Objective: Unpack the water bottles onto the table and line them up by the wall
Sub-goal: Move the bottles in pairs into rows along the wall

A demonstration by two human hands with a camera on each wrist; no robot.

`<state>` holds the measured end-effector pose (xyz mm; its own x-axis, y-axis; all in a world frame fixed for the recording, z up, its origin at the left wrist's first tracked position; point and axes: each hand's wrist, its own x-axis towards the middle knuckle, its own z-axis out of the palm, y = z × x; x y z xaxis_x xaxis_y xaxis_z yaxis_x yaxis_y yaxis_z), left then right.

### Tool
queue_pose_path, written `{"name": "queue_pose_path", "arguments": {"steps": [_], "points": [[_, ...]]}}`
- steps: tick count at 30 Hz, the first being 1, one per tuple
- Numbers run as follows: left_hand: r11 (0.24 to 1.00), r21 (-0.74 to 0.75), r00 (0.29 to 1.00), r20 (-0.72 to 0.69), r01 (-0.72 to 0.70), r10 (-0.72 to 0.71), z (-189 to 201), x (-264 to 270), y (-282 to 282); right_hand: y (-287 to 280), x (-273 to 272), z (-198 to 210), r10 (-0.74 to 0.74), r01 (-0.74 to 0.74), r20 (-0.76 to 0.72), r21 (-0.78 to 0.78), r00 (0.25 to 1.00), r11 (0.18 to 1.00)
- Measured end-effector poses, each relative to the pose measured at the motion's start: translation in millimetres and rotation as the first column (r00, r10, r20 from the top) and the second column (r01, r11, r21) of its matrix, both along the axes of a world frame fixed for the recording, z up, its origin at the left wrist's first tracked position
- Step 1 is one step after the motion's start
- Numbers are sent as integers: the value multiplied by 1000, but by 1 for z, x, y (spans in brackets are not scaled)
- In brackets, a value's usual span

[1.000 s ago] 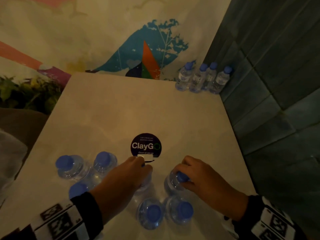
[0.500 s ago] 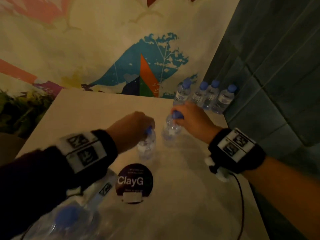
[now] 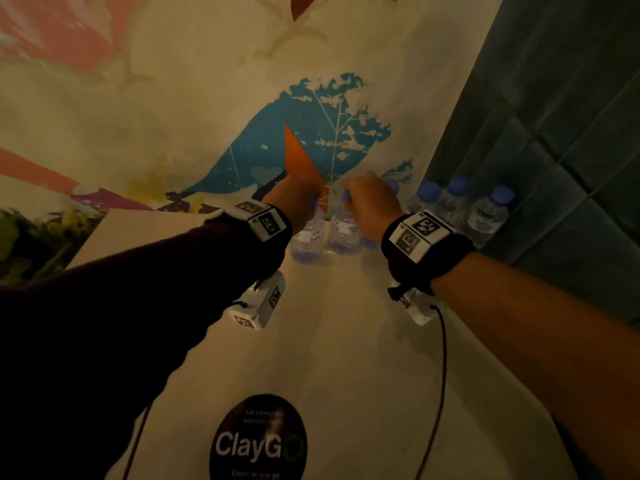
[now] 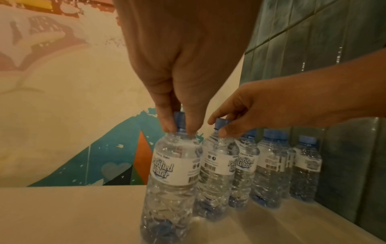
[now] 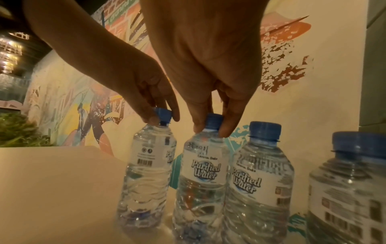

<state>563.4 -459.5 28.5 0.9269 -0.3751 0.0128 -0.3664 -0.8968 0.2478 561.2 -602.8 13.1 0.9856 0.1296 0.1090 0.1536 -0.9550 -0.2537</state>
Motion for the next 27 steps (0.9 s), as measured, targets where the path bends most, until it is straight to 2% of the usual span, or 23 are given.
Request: {"name": "queue_pose_path", "arguments": {"steps": [2, 5, 8, 18, 23, 27], "points": [[1000, -31, 1000, 23, -4, 5, -2, 5, -6, 0, 3, -2, -27, 27, 1, 26, 1000, 999], [1000, 4, 997, 70, 27, -28, 2, 6, -14, -1, 4, -5, -25, 23, 48, 47, 999, 999], [999, 28, 997, 75, 33, -35, 2, 10, -16, -4, 5, -8, -28, 22, 85, 66, 996, 998], [1000, -24, 998, 59, 10, -9, 6, 7, -16, -6, -5, -3, 8, -14, 79, 74, 997, 997], [994, -110, 998, 68, 27, -20, 20, -15, 3, -7, -48, 9, 5, -19, 111, 128, 994, 992], [985, -135, 990, 110, 108, -93, 48, -66, 34, -12, -123, 19, 52, -75, 114, 203, 992, 976]]}}
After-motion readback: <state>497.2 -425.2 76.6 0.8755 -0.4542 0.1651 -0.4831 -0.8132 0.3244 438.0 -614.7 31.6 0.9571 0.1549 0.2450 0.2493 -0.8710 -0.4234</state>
